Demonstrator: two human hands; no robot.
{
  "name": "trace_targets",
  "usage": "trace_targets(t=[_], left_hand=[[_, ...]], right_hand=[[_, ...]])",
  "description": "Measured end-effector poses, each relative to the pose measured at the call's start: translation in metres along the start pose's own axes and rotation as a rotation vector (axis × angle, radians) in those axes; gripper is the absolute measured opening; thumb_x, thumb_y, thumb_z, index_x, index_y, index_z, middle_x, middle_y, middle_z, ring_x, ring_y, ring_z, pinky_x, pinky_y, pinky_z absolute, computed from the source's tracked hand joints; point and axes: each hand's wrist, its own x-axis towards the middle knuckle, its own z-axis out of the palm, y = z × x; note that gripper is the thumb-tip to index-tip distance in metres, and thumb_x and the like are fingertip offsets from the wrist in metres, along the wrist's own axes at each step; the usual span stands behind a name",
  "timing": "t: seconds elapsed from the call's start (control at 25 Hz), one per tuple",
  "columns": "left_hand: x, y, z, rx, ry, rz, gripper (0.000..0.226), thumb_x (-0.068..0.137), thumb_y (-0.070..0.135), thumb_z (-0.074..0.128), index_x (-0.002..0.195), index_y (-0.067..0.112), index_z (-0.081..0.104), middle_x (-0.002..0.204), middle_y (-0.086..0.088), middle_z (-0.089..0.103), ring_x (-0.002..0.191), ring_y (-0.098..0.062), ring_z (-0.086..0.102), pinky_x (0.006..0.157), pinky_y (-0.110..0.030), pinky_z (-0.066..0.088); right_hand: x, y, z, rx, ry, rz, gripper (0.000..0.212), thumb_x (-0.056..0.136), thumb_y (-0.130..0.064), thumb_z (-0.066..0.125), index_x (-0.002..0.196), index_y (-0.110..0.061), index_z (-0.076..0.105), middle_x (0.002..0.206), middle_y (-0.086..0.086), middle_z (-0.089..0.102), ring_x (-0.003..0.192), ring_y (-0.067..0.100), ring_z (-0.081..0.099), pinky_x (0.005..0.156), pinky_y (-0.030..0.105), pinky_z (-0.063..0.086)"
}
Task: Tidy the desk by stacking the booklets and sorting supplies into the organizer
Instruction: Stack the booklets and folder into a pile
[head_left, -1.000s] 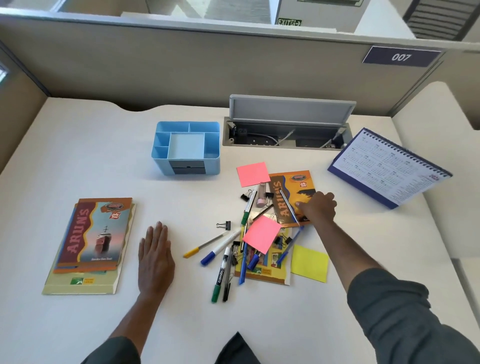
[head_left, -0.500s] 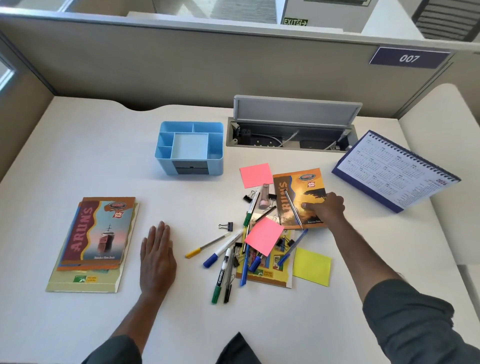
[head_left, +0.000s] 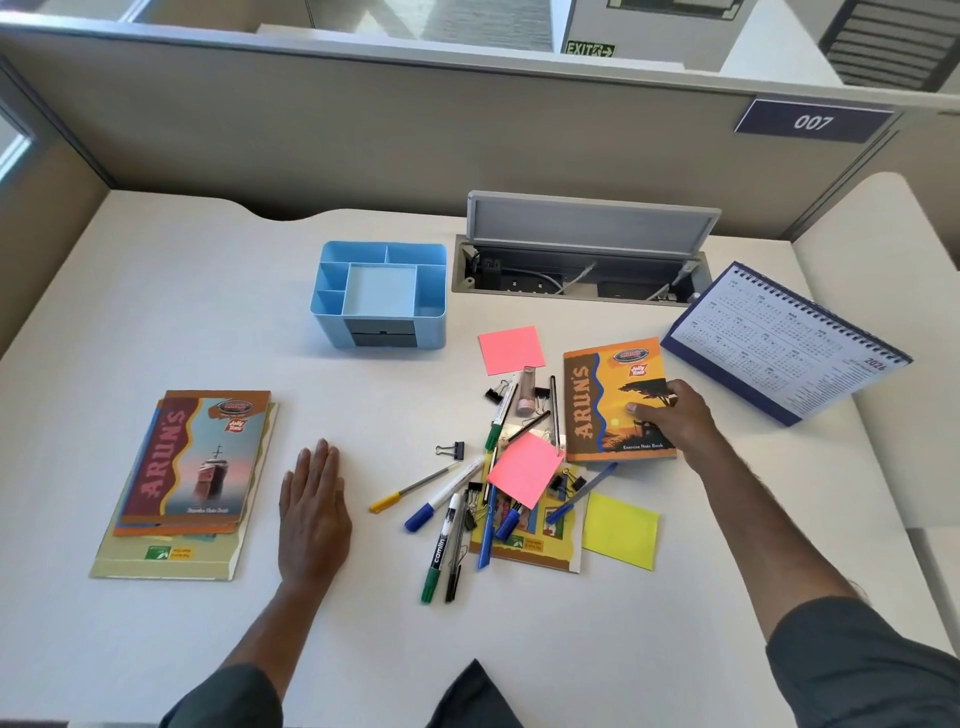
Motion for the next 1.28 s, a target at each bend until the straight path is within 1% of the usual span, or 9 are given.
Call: trace_targets(t=[0.2, 0.36, 0.6, 0.76, 0.88, 0.96, 1.08, 1.2, 1.28], left_hand=[[0.0, -0.001, 0.001, 0.005, -0.004, 0.009, 0.055, 0.108, 0.03, 0.015, 0.16, 0.015, 0.024, 0.168, 0.002, 0.018, 0.157, -0.013, 0.003, 0.128, -0.038, 0.006], [-0.001, -0.001, 0.001, -0.006, 0.005, 0.009, 0.055, 0.108, 0.03, 0.016, 0.16, 0.015, 0.025, 0.168, 0.002, 0.018, 0.157, -0.013, 0.003, 0.128, -0.039, 0.007], [0.001, -0.002, 0.003, -0.05, 0.018, 0.022, 0.052, 0.109, 0.026, 0.02, 0.158, 0.012, 0.031, 0.166, -0.001, 0.023, 0.156, -0.017, 0.008, 0.127, -0.04, 0.008], [0.004, 0.027, -0.012, -0.308, 0.042, -0.084, 0.043, 0.109, 0.02, 0.035, 0.15, 0.012, 0.047, 0.162, 0.0, 0.034, 0.154, -0.018, 0.02, 0.125, -0.042, 0.017], [-0.001, 0.075, -0.038, -0.697, -0.019, -0.194, 0.034, 0.108, 0.02, 0.043, 0.137, 0.013, 0.061, 0.144, 0.0, 0.059, 0.133, -0.013, 0.053, 0.113, -0.034, 0.04], [-0.003, 0.103, -0.058, -0.98, -0.11, -0.288, 0.029, 0.108, 0.024, 0.045, 0.124, 0.016, 0.068, 0.123, 0.001, 0.072, 0.108, -0.013, 0.07, 0.094, -0.034, 0.055], [-0.003, 0.111, -0.078, -1.101, -0.19, -0.344, 0.023, 0.106, 0.024, 0.05, 0.114, 0.016, 0.07, 0.099, -0.004, 0.078, 0.086, -0.017, 0.076, 0.069, -0.028, 0.059], [-0.006, 0.091, -0.087, -1.163, -0.161, -0.422, 0.015, 0.104, 0.016, 0.053, 0.112, 0.016, 0.066, 0.093, -0.008, 0.077, 0.077, -0.021, 0.074, 0.062, -0.034, 0.06], [-0.007, 0.066, -0.092, -1.173, -0.09, -0.454, 0.016, 0.105, 0.013, 0.052, 0.11, 0.017, 0.066, 0.088, -0.006, 0.076, 0.071, -0.018, 0.073, 0.057, -0.031, 0.06]], right_hand=[[-0.017, -0.014, -0.011, 0.153, 0.076, -0.165, 0.055, 0.088, -0.016, 0.071, 0.136, -0.023, 0.043, 0.112, 0.007, 0.061, 0.095, 0.023, 0.062, 0.078, 0.034, 0.051], [-0.035, -0.024, -0.011, 0.152, 0.073, -0.242, 0.012, 0.098, -0.026, 0.056, 0.102, -0.027, 0.066, 0.093, 0.005, 0.072, 0.083, 0.025, 0.072, 0.072, 0.038, 0.055], [-0.092, -0.043, 0.014, 0.518, 0.031, -0.197, 0.019, 0.102, -0.019, 0.051, 0.092, -0.023, 0.067, 0.082, -0.001, 0.071, 0.064, 0.011, 0.067, 0.057, 0.023, 0.053], [-0.132, -0.05, 0.044, 0.661, -0.087, -0.131, 0.017, 0.1, -0.013, 0.052, 0.101, -0.017, 0.068, 0.088, 0.002, 0.072, 0.071, 0.014, 0.069, 0.058, 0.029, 0.057], [-0.156, -0.052, 0.068, 0.745, -0.206, -0.088, 0.017, 0.1, -0.011, 0.052, 0.108, -0.014, 0.067, 0.092, 0.006, 0.074, 0.078, 0.019, 0.07, 0.062, 0.034, 0.059], [-0.17, -0.055, 0.083, 0.794, -0.279, -0.061, 0.017, 0.099, -0.011, 0.053, 0.108, -0.014, 0.067, 0.095, 0.009, 0.074, 0.081, 0.023, 0.07, 0.069, 0.038, 0.059], [-0.186, -0.057, 0.108, 0.851, -0.399, -0.011, 0.02, 0.097, -0.009, 0.055, 0.113, -0.01, 0.067, 0.103, 0.012, 0.074, 0.09, 0.027, 0.07, 0.08, 0.047, 0.057], [-0.197, -0.058, 0.134, 0.804, -0.528, 0.0, 0.021, 0.098, -0.011, 0.056, 0.117, -0.012, 0.066, 0.11, 0.015, 0.072, 0.098, 0.032, 0.067, 0.089, 0.056, 0.053], [-0.202, -0.059, 0.145, 0.744, -0.604, -0.008, 0.025, 0.1, -0.01, 0.054, 0.121, -0.019, 0.064, 0.113, 0.007, 0.073, 0.099, 0.027, 0.07, 0.086, 0.05, 0.057]])
